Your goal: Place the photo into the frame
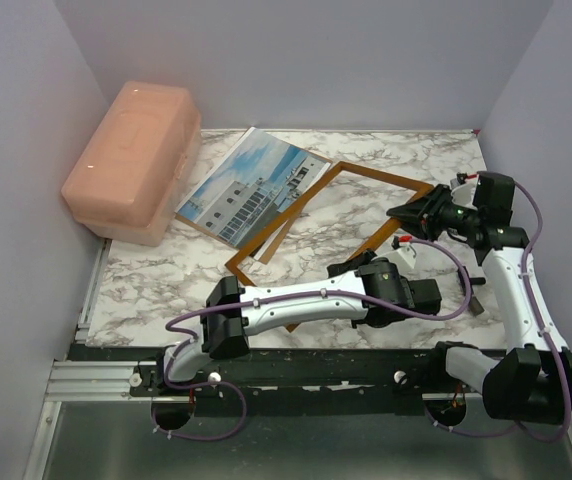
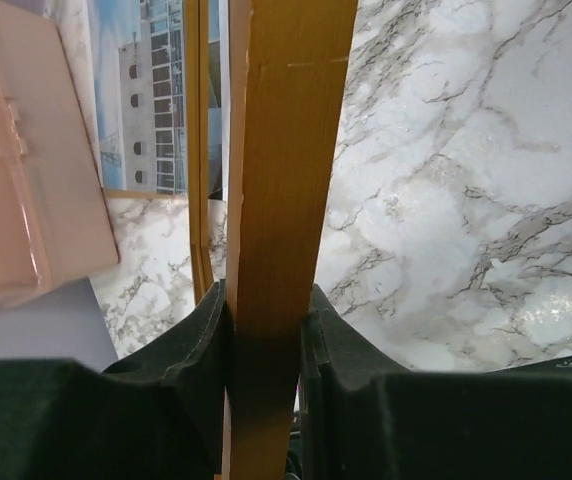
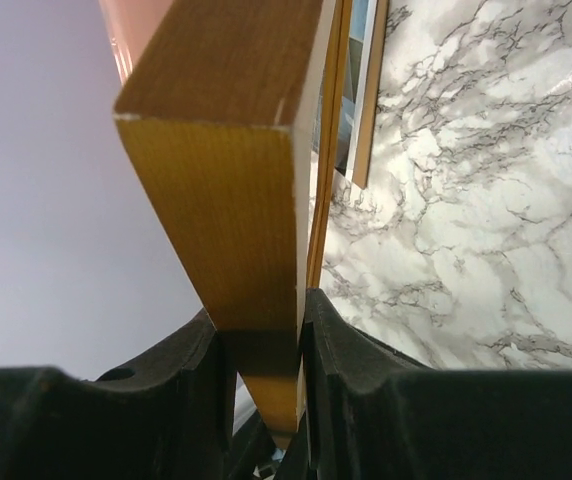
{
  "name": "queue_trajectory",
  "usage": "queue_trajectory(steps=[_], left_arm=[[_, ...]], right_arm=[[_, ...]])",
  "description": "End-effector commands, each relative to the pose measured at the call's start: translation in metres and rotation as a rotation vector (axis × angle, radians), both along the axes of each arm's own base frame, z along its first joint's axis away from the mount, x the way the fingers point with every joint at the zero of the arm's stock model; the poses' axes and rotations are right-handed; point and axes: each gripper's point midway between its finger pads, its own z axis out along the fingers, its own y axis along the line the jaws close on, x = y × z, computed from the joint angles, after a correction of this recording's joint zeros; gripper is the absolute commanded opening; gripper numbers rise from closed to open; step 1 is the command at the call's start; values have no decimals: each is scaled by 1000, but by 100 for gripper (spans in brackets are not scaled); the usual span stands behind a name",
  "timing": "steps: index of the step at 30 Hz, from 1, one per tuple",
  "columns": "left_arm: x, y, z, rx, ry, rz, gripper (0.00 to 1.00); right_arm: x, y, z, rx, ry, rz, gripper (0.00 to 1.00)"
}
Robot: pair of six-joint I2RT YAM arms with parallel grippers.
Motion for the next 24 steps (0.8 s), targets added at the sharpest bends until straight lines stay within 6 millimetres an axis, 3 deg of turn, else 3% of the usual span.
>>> queue_trajectory(steps=[1, 3, 6, 8, 12, 19, 24], left_arm=[[11, 20, 15, -5, -68, 81, 0], [12, 21, 21, -17, -79, 82, 0], [15, 24, 31, -35, -95, 82, 0], [18, 27, 41, -56, -99, 85, 0], [24, 34, 60, -119, -74, 93, 0], [32, 50, 97, -329, 3, 73, 0], [38, 66, 130, -544, 64, 66, 0]], right_arm=[[-9, 8, 31, 88, -45, 42, 8], [-9, 8, 32, 82, -64, 52, 15], [-10, 9, 35, 75, -87, 61, 47], [-11, 8, 37, 67, -108, 58, 63], [-13, 7, 42, 42, -148, 55, 86], [-17, 7, 59, -3, -215, 78, 99], [-19, 5, 69, -28, -249, 72, 100]])
